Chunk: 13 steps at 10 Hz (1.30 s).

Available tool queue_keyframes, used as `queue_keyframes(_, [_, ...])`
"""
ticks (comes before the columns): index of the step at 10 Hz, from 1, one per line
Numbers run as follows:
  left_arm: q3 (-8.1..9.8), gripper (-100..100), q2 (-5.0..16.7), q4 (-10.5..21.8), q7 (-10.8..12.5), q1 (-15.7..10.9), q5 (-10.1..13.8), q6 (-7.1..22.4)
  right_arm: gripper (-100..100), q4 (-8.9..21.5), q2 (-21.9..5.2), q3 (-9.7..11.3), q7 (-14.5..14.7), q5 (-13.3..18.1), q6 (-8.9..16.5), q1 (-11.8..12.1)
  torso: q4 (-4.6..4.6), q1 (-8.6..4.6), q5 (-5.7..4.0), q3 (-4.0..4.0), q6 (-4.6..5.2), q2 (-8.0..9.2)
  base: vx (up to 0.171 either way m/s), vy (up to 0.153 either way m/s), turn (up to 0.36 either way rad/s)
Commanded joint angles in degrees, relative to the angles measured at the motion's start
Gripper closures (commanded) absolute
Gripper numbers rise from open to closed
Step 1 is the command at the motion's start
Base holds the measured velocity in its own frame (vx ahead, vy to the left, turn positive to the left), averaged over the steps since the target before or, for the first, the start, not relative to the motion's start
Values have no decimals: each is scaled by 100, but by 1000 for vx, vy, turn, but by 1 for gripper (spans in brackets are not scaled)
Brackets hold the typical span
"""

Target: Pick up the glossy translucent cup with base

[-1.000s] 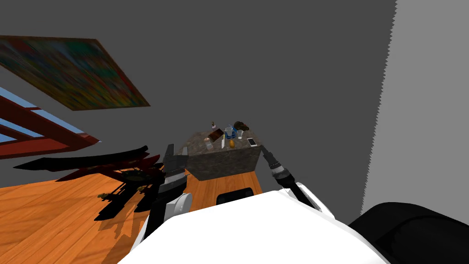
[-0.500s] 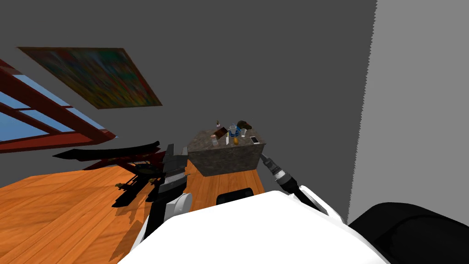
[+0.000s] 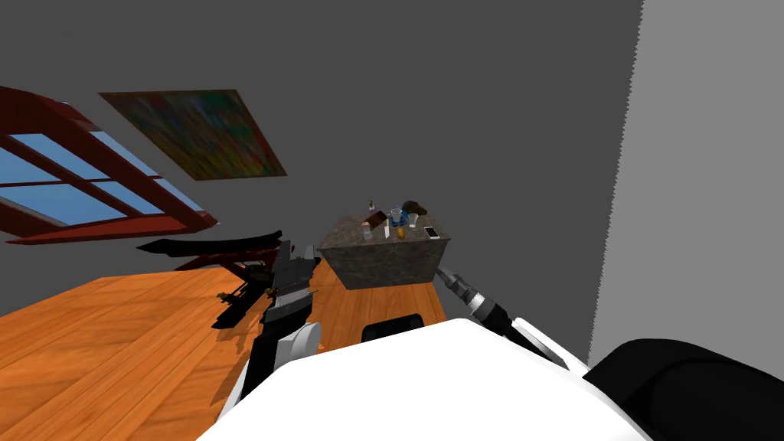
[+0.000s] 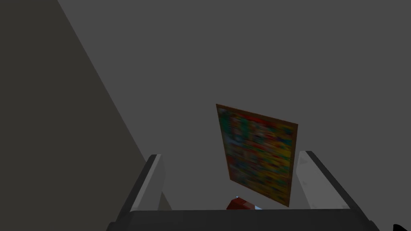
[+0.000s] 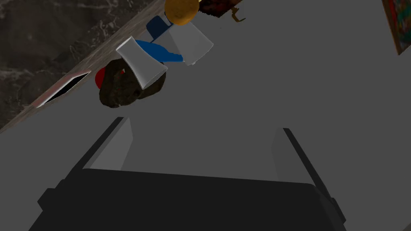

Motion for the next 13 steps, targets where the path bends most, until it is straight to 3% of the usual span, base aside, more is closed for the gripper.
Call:
queue_keyframes(1, [0, 0, 0, 0, 0, 0, 0, 0, -100, 156, -286, -6, -25, 17, 4, -27, 0, 0, 0, 0, 0, 0, -44, 85, 65])
queue_keyframes(4, [1, 0, 0, 0, 0, 1, 0, 0, -100, 613, -797, 49, -15, 172, -34, 90, -2, -12, -1, -5, 1, -10, -28, 71, 115])
queue_keyframes(6, [1, 0, 1, 0, 0, 1, 0, 0, -100, 665, -1019, 49, -15, 172, -34, 90, -2, -13, -1, -7, 2, -14, -12, 41, 24])
queue_keyframes(7, [1, 0, 1, 0, 0, 1, 0, 0, -100, 921, -1234, 71, -22, 250, -52, 146, -3, -24, -4, -9, 2, -16, -3, 49, 131])
queue_keyframes(8, [1, 0, 1, 0, 0, 1, 0, 0, -100, 921, -1390, 71, -22, 250, -52, 146, -3, -20, -4, -11, -2, -19, -1, 54, 106])
queue_keyframes(9, [1, 0, 1, 0, 0, 1, 0, 0, -100, 1177, -1580, 90, -36, 327, -69, 202, -4, -17, -3, -11, 0, -21, 1, 76, 164])
queue_keyframes(10, [0, 0, 0, 0, 0, 1, 0, 0, -100, 1177, -1768, 90, -36, 327, -69, 202, -4, -10, -2, -12, -2, -22, 8, 61, 71])
queue_keyframes(13, [1, 0, 1, 0, 0, 2, 0, 0, -100, 1682, -2336, 119, -86, 480, -102, 309, -5, -15, -2, -15, 1, -27, 19, 63, 149])
